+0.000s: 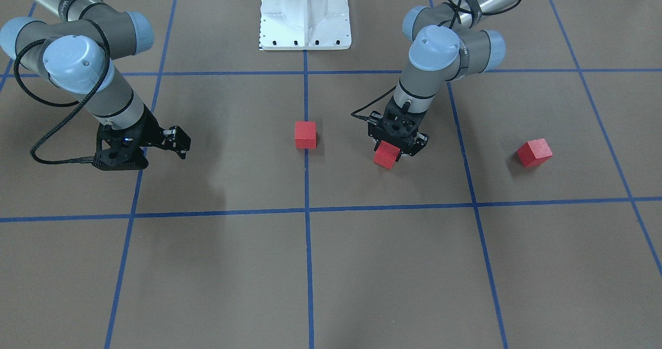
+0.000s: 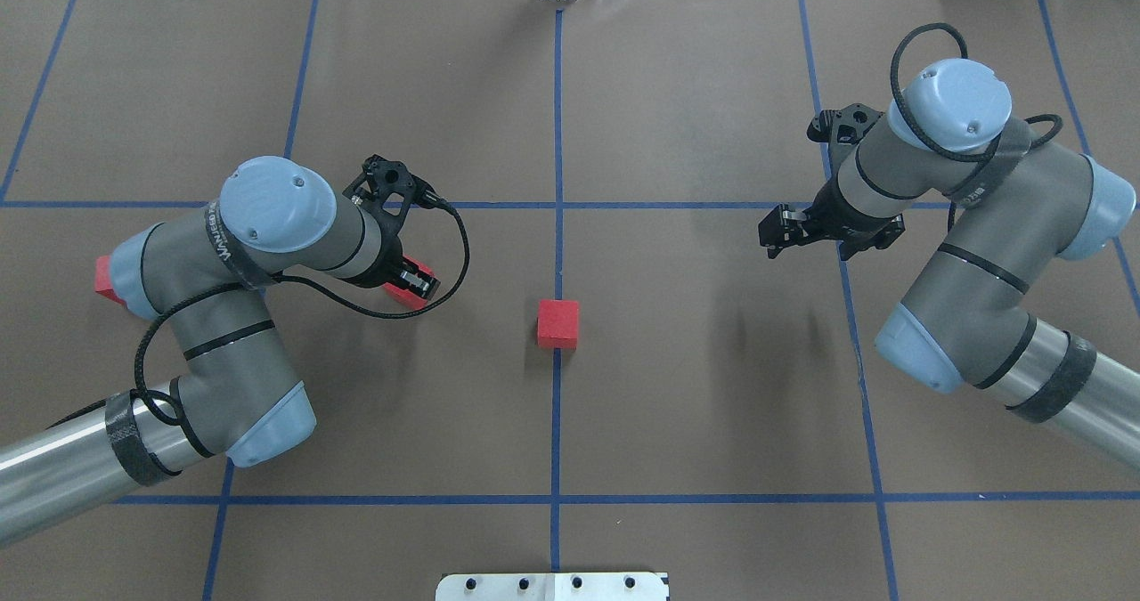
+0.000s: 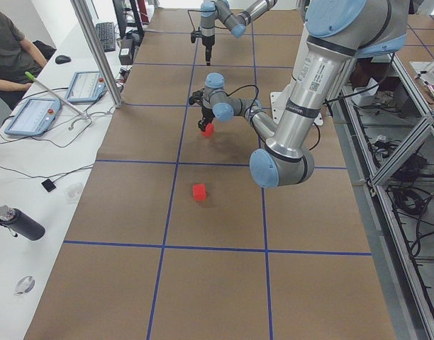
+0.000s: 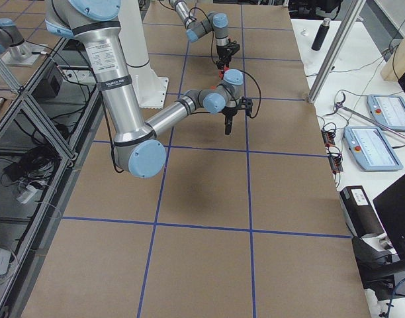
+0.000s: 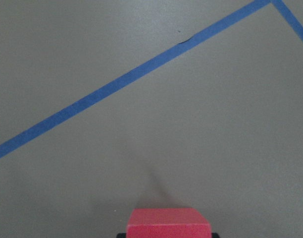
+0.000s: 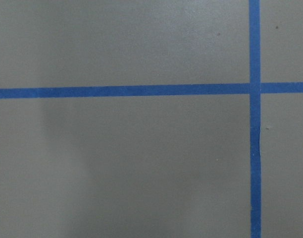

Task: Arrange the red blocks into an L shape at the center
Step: 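Carry the held cube with the left gripper beside the center cube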

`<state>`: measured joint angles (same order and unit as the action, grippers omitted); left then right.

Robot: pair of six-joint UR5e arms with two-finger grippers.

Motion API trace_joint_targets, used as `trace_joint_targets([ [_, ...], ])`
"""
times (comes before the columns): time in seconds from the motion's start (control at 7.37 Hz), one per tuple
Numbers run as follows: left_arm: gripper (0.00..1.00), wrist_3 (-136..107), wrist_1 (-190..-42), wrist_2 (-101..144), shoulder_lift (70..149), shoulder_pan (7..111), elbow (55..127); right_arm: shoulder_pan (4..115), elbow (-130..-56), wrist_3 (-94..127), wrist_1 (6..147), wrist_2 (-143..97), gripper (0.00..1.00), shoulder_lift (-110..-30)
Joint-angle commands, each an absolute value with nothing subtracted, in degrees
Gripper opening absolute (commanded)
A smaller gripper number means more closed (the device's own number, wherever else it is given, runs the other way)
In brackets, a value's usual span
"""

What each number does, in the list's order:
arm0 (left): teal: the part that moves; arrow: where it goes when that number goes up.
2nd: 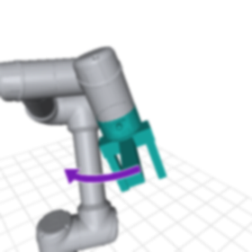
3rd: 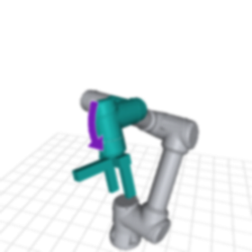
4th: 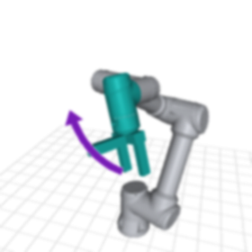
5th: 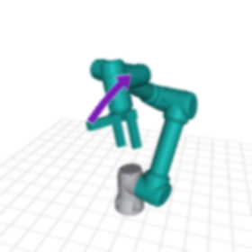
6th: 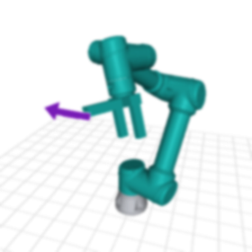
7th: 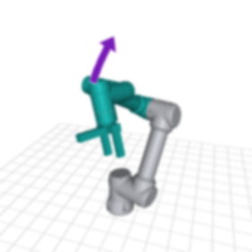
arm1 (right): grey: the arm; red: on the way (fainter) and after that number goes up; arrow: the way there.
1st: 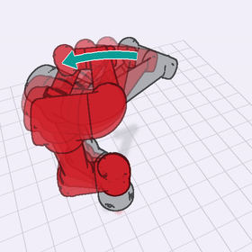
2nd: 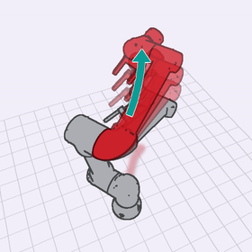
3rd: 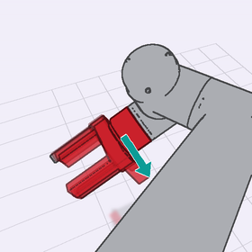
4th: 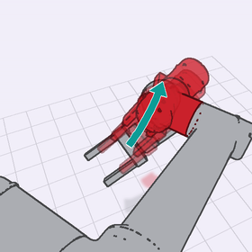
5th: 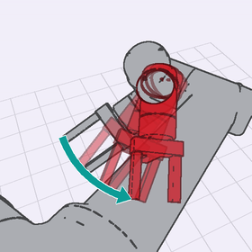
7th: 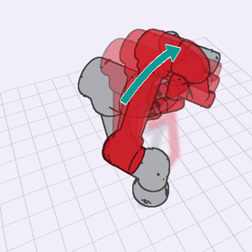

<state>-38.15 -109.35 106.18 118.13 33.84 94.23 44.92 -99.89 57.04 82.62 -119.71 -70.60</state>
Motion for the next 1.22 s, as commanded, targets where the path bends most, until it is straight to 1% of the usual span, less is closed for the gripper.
trace_joint_targets([
  [0.0, 0.0, -47.6, -106.5, 106.4, 119.8, 34.1, 95.4, 44.9, -99.9, 57.0, 82.6, -119.7, 1.0, -70.5],
  [0.27, 0.0, -57.4, -93.1, 106.3, 129.4, 34.1, 94.2, 44.9, -100.1, 57.1, 82.5, -119.7, 1.0, -70.4],
  [0.41, 0.0, -60.9, -91.9, 106.3, 132.9, 34.0, 91.5, 44.9, -100.2, 57.1, 82.5, -119.7, 1.0, -70.4],
  [0.68, 0.0, -64.9, -92.2, 106.3, 141.4, 33.3, 81.6, 45.3, -100.4, 57.1, 82.5, -119.6, 1.0, -70.5],
  [0.81, 0.0, -65.6, -92.4, 106.3, 144.3, 33.0, 78.3, 45.3, -100.3, 57.1, 82.5, -119.5, 1.0, -70.6],
  [1.09, 0.0, -67.6, -92.4, 106.1, 145.3, 30.8, 76.6, 45.3, -100.3, 57.2, 82.5, -119.5, 1.0, -70.6],
])
